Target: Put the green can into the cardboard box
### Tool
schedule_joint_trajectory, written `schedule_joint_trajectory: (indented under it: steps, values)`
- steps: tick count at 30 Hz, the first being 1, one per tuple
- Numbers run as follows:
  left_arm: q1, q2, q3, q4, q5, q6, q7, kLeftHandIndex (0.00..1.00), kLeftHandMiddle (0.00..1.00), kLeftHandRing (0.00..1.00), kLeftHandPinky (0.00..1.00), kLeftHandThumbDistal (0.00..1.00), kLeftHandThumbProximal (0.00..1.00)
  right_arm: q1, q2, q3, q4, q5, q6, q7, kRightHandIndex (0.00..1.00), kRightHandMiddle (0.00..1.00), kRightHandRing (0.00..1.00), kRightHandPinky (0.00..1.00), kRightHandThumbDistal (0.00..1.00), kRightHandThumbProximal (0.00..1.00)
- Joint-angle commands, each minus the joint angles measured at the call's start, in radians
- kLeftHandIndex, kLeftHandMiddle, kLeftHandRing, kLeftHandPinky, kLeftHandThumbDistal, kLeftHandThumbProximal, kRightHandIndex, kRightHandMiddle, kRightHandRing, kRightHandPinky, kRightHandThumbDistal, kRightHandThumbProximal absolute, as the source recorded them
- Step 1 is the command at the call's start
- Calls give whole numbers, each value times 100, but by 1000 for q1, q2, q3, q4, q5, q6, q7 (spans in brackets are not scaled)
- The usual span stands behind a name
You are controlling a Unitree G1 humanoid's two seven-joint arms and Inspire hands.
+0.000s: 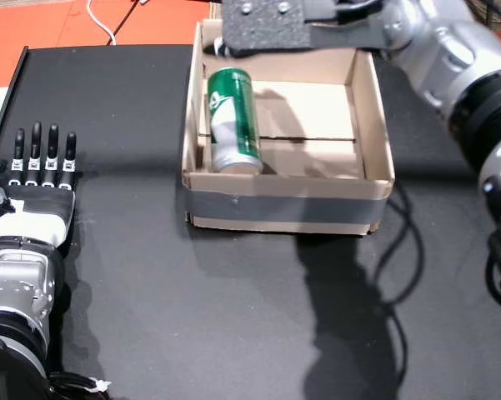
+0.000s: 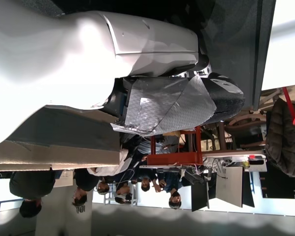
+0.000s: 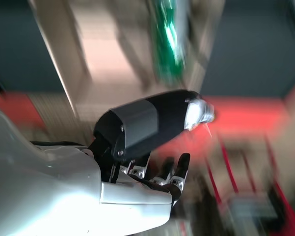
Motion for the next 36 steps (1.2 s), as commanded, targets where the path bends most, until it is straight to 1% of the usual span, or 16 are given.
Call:
schedule_joint_trajectory:
  steps: [1, 3, 4, 6, 8, 12, 15, 16, 19, 23, 26, 29, 30, 32, 34, 36]
  values:
    - [7, 8, 0, 11, 4, 2, 6, 56, 59, 68, 78, 0, 96, 16, -40, -16, -30, 11, -74, -143, 61, 75, 85, 90, 82, 61]
    - [6, 9, 2, 11, 2, 1, 6, 57, 60, 70, 79, 0, 97, 34, -67, -22, -48, 12, -136, -253, 61, 75, 84, 90, 82, 58]
    - [6, 9, 2, 11, 2, 0, 2, 56, 60, 70, 80, 0, 97, 48, -84, -22, -61, 9, -170, -315, 61, 75, 84, 89, 88, 58]
    - [8, 11, -1, 10, 6, -1, -4, 55, 58, 69, 80, 0, 99, 81, -121, -17, -89, -1, -238, -413, 63, 75, 84, 89, 92, 64]
    - [10, 13, -2, 10, 7, 1, -11, 55, 58, 69, 80, 0, 99, 117, -155, -6, -121, -15, -292, -479, 64, 76, 84, 88, 89, 57]
    - [11, 15, -1, 10, 5, 5, -12, 55, 57, 68, 82, 0, 100, 232, -225, 14, -203, -42, -389, -553, 65, 76, 85, 89, 99, 61]
    - [12, 15, -4, 10, 8, 3, -13, 55, 58, 67, 81, 0, 99, 358, -276, 5, -280, -38, -472, -570, 67, 78, 90, 95, 89, 56]
    - [14, 16, -5, 10, 8, 3, -17, 56, 57, 67, 82, 0, 99, 415, -294, -5, -312, -32, -506, -581, 67, 78, 91, 96, 89, 53]
    - [19, 19, -3, 10, 4, 9, -34, 53, 56, 67, 80, 0, 98, 592, -338, -49, -409, -24, -549, -639, 62, 77, 91, 96, 80, 57]
    - [18, 23, 1, 10, 1, 13, -19, 52, 55, 64, 79, 0, 96, 833, -351, -133, -515, 83, -649, -619, 63, 81, 91, 97, 71, 52]
    - [18, 26, -3, 10, 6, 8, -17, 51, 54, 65, 79, 0, 95, 1027, -342, -187, -622, 180, -704, -557, 64, 82, 92, 99, 64, 55]
    - [19, 30, -4, 10, 7, 9, -18, 52, 56, 68, 83, 0, 94, 1154, -329, -234, -692, 223, -719, -515, 64, 81, 91, 99, 69, 52]
    - [20, 31, -5, 10, 8, 9, -17, 52, 55, 67, 81, 0, 94, 1187, -324, -252, -708, 221, -721, -513, 63, 81, 90, 98, 66, 51]
    - [19, 34, -5, 10, 8, 10, -14, 53, 57, 68, 81, 0, 95, 1251, -331, -304, -754, 124, -689, -573, 61, 79, 90, 98, 61, 54]
    - [19, 38, -5, 10, 8, 13, -12, 52, 56, 66, 82, 0, 95, 1319, -330, -367, -801, -20, -597, -729, 59, 75, 88, 95, 73, 57]
    - [19, 42, -4, 10, 5, 17, -11, 52, 56, 65, 82, 0, 95, 1360, -303, -413, -800, -107, -531, -911, 63, 75, 84, 94, 73, 55]
